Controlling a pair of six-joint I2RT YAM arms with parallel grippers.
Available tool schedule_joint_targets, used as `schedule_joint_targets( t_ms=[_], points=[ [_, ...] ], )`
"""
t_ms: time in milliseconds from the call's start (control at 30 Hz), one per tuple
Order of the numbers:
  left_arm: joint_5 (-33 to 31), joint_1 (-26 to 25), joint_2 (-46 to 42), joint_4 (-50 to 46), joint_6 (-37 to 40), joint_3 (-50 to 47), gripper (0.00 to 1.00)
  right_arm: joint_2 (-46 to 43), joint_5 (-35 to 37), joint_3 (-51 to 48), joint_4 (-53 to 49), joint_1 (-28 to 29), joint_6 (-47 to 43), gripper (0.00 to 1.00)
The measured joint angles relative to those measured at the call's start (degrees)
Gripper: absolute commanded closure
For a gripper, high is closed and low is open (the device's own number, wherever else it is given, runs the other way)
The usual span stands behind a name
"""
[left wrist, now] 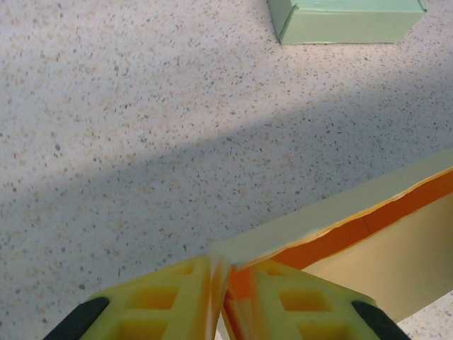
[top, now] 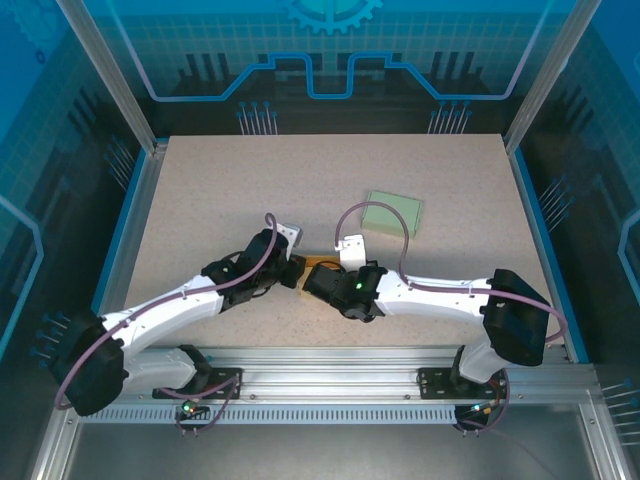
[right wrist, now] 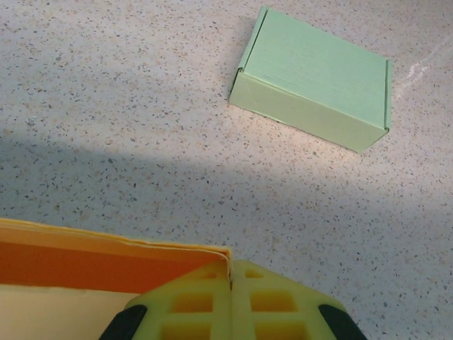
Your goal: Fold the paper box
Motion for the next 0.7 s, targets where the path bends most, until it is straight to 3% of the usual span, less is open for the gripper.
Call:
schedule_joint_targets(
  t_ms=[167,267,467,567,700],
  points=[
    [0.3,0.0,0.0,-4.0,-3.0,3.5,0.77,0.1,0.0,0.0,0.0,0.0,0.3,1.00],
    [0.4,0.0,0.0,-5.7,-4.0,5.2,0.84,0.1,0.0,0.0,0.0,0.0,0.3,1.00],
    [0.4,0.1,0.1,-6.5,-5.6,5.3,0.86,0.1,-0.1,0.0,-0.1,0.0,0.2,0.91],
    [0.4,0.1,0.1,-6.5,-5.6,5.3,0.83,0.1,-0.3,0.0,-0.1,0.0,0.0,0.89],
    [0.7,0.1,0.3,-6.5,-5.8,5.3,0.66,-0.1,-1.2,0.0,0.1,0.0,-0.3,0.88]
  ],
)
